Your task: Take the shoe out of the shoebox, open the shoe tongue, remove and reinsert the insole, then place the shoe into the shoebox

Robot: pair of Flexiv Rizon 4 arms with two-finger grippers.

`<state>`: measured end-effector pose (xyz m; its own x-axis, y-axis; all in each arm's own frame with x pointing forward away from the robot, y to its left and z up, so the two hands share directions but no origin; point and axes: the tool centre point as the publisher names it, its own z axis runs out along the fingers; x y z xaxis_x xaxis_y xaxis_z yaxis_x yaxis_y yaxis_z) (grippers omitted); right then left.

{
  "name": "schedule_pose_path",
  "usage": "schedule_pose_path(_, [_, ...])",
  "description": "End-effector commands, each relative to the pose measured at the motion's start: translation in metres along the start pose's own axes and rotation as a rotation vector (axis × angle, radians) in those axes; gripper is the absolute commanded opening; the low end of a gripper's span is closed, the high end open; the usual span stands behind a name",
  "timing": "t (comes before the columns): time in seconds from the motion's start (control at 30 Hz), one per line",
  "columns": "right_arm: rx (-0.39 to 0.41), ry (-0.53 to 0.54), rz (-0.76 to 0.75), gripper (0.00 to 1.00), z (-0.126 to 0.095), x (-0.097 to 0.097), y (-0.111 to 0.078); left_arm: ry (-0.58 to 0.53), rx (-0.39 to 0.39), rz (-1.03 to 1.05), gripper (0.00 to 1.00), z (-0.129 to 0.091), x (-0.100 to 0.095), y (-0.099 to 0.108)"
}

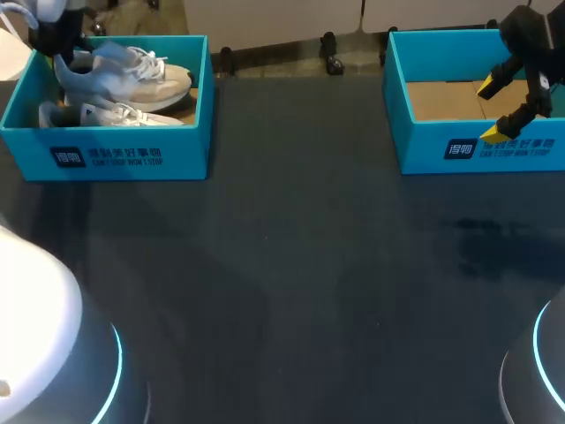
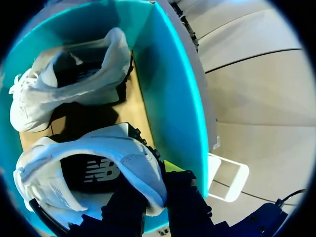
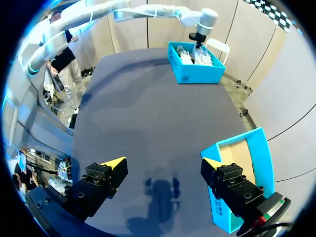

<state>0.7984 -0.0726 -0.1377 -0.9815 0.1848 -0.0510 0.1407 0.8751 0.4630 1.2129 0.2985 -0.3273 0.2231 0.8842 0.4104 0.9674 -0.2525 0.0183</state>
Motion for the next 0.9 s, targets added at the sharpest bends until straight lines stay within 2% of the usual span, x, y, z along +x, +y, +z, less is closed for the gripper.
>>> schedule_pose_path(0.03, [0.003,0.002,0.001,1.0,0.001,-0.001,0.001,-0.004,0.004,-0.005,0.0,0.015,-0.002,0.012])
schedule_pose_path(0.27, [0.003,0.002,0.001,1.0,0.001,-0.001,0.001,-0.003,0.025,-0.006,0.0,0.034,-0.009,0.016])
schedule_pose_path(0.63, [0.003,0.002,0.001,1.0,0.001,-0.001,0.001,-0.032,0.043,0.004,0.0,0.043,-0.011,0.018])
schedule_pose_path(0.73, [0.003,0.002,0.001,1.0,0.001,-0.001,0.001,-0.046,0.03,-0.001,0.0,0.036,-0.009,0.015])
schedule_pose_path(0.83, [0.003,0.002,0.001,1.0,0.001,-0.001,0.001,-0.058,0.019,0.006,0.36,0.028,-0.008,0.014])
schedule_pose_path(0.9, [0.003,0.002,0.001,1.0,0.001,-0.001,0.001,-0.062,0.017,0.01,0.4,0.025,-0.008,0.015])
